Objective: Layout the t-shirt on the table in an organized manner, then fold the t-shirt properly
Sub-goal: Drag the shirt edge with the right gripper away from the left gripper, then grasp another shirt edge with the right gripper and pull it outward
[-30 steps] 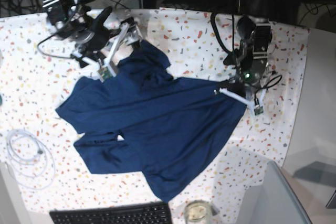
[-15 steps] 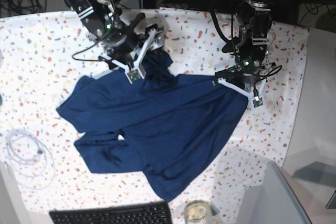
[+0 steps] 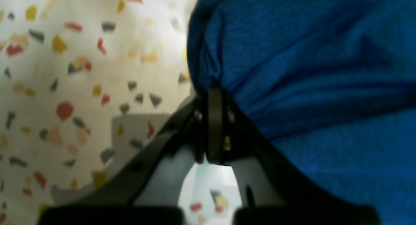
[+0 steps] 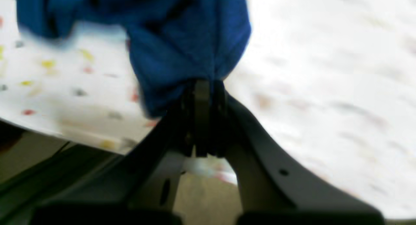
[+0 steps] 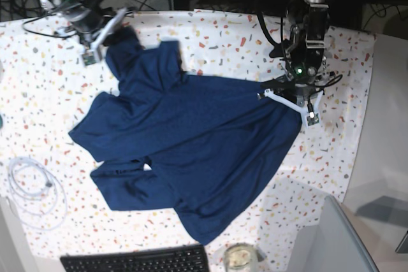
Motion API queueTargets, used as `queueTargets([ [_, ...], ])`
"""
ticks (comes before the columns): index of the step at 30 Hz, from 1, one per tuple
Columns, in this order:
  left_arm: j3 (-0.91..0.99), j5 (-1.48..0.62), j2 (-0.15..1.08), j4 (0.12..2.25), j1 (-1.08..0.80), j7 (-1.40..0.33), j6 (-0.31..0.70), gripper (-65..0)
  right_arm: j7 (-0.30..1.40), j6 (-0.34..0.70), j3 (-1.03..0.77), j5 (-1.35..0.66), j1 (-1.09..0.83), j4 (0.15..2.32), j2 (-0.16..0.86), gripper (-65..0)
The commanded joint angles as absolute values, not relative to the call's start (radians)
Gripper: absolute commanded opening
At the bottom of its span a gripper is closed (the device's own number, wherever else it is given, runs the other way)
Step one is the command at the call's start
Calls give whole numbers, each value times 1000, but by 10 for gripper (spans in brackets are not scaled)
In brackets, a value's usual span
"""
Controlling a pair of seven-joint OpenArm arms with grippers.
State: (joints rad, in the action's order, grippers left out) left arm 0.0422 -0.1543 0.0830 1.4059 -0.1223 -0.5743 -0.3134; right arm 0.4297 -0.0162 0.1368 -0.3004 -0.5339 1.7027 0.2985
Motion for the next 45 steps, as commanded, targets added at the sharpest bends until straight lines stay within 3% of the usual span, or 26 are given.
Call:
queueTargets([
  [1,42,-145,88,1454,-127,-553,-315,-650,409,-13,85,-302,-550,1735,309,-650],
  [7,38,-145,87,1612,-232,-555,-315,-650,410,-13,-148,-303,-616,1750,305,-650],
  [14,36,-145,82,1761,-352,-555,-315,-650,410,-13,-295,-383,-667,1791,298,-650],
  [18,47,-145,88,1773,-398,-555,-315,-650,406,-13,-397,-522,-723,1851,275,-650],
  [27,42,-145,111,1771,-447,-553,-315,-650,407,5,-677,-532,-737,1886,189,-650],
  [34,36,-154,108,1764,-460,-553,-315,-650,410,159,-984,-533,-679,1886,81,-650],
  [38,16,-154,107,1733,-446,-553,-312,-650,412,309,-1158,-532,-602,1888,44,-650],
  [45,-116,-145,113,1652,-412,-552,-312,-650,588,561,-1150,-527,-489,2017,19,-650],
])
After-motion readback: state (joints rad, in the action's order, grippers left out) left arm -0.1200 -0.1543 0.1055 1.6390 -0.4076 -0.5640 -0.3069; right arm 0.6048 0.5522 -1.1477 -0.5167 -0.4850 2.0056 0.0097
